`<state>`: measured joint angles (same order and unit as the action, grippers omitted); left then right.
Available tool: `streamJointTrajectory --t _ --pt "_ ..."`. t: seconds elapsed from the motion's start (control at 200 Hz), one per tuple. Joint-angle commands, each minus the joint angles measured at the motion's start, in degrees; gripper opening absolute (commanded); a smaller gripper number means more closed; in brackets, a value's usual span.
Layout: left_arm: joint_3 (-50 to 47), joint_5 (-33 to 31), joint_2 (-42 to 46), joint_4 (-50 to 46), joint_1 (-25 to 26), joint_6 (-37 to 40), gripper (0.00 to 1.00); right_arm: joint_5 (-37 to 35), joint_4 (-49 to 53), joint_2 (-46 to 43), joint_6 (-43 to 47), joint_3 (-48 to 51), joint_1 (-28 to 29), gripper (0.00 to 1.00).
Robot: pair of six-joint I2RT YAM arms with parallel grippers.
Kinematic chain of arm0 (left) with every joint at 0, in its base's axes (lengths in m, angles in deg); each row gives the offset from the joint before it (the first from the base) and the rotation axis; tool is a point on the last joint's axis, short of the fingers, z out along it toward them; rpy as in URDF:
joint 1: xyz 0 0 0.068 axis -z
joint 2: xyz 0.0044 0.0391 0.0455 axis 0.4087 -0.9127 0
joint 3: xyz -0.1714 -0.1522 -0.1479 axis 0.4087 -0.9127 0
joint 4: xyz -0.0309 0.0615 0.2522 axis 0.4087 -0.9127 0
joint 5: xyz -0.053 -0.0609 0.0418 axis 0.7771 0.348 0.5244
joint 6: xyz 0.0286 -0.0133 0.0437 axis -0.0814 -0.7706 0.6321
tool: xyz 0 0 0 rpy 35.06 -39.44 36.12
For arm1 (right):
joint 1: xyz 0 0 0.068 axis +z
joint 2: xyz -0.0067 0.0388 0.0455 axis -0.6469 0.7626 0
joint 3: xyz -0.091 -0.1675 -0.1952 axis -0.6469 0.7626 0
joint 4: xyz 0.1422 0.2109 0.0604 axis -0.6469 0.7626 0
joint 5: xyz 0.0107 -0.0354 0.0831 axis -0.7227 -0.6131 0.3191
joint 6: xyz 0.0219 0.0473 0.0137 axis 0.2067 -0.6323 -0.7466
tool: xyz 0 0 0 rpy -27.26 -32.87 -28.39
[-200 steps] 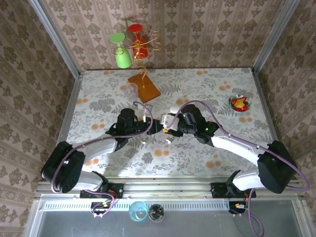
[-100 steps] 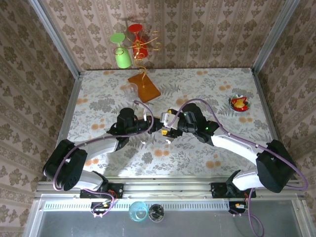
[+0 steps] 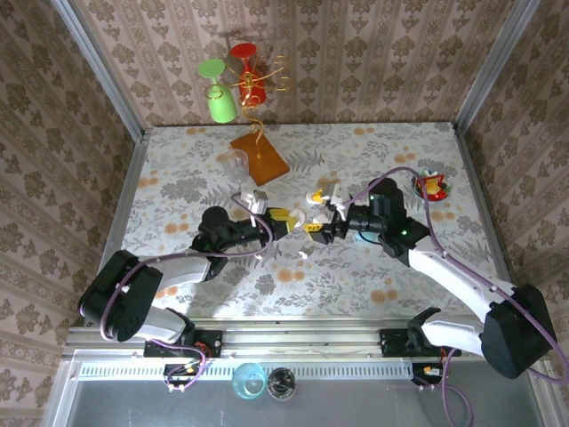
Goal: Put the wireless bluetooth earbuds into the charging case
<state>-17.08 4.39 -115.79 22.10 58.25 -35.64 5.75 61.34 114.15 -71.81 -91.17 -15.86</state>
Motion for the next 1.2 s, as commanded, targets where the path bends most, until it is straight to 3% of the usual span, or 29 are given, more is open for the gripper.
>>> streamJointTrajectory --t 0.0,0.32,0.805,0.85,1.11,1.195 --pt "1.84 8.25 -0.55 6.98 0.13 4.26 0.04 10.62 3.99 -0.06 -5.82 -2.97 -0.28 0.77" --pt "2.70 11.55 0.94 6.97 2.13 4.89 0.05 13.06 6.17 2.65 -5.78 -4.65 -0.28 0.61" --pt "2.96 6.61 1.23 6.96 2.60 2.97 0.06 13.35 7.95 3.37 -2.48 -5.05 -0.36 0.26" --pt "3.04 6.63 1.12 6.92 2.59 2.67 0.09 12.57 7.77 3.10 -2.39 -4.94 -0.31 0.24" --pt "2.18 8.71 -0.02 6.71 0.27 1.37 0.53 8.84 8.09 1.64 -2.22 -5.14 -0.26 0.23" --pt "1.91 9.17 0.08 5.45 -0.20 2.24 0.61 7.72 9.82 1.59 -1.29 -5.82 -0.06 0.22"
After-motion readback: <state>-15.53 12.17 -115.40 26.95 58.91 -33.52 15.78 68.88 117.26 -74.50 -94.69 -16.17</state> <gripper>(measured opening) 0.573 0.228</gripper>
